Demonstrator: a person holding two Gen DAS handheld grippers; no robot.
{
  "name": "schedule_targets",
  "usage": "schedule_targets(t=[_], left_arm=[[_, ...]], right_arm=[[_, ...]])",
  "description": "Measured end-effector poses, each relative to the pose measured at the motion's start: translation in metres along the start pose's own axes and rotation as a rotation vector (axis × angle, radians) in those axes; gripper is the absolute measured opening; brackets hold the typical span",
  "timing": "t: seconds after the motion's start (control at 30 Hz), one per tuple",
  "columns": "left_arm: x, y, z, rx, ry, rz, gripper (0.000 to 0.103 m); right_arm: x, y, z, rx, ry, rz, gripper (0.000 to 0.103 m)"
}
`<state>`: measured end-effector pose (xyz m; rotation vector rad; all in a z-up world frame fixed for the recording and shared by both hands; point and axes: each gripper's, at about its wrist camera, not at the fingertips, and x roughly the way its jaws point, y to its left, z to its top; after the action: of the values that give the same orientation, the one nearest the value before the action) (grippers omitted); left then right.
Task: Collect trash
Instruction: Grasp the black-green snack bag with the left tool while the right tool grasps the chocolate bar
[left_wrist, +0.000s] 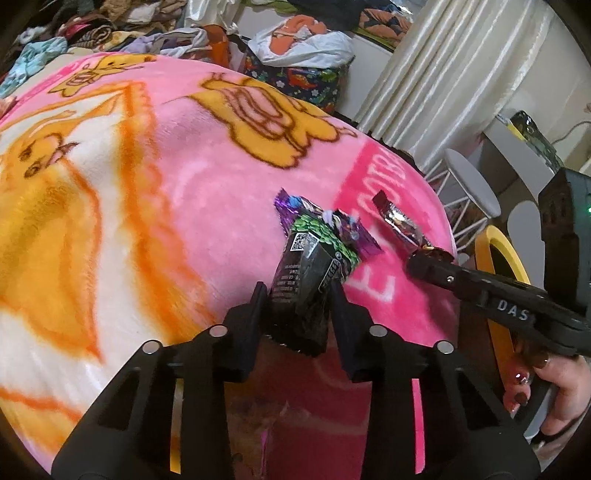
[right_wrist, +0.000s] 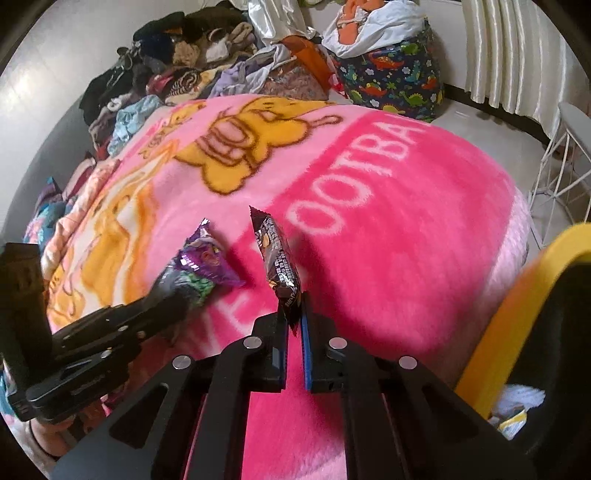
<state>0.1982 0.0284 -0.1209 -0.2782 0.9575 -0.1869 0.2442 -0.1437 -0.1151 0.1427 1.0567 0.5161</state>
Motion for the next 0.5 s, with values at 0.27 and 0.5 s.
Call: schedule_targets(t=[0.27, 0.5], left_arm=[[-0.018, -0.011, -0.009, 0.014, -0.025, -0.020, 0.022], [-0.037, -0.026, -0.009, 0.031, -0.064, -0.036, 0.021]], right_arm=[[-0.025, 0.005, -0.015, 0.003, -0.040, 0.027, 0.006], [-0.050, 0.007, -0.024, 0.001, -0.078, 0.042, 0.006]])
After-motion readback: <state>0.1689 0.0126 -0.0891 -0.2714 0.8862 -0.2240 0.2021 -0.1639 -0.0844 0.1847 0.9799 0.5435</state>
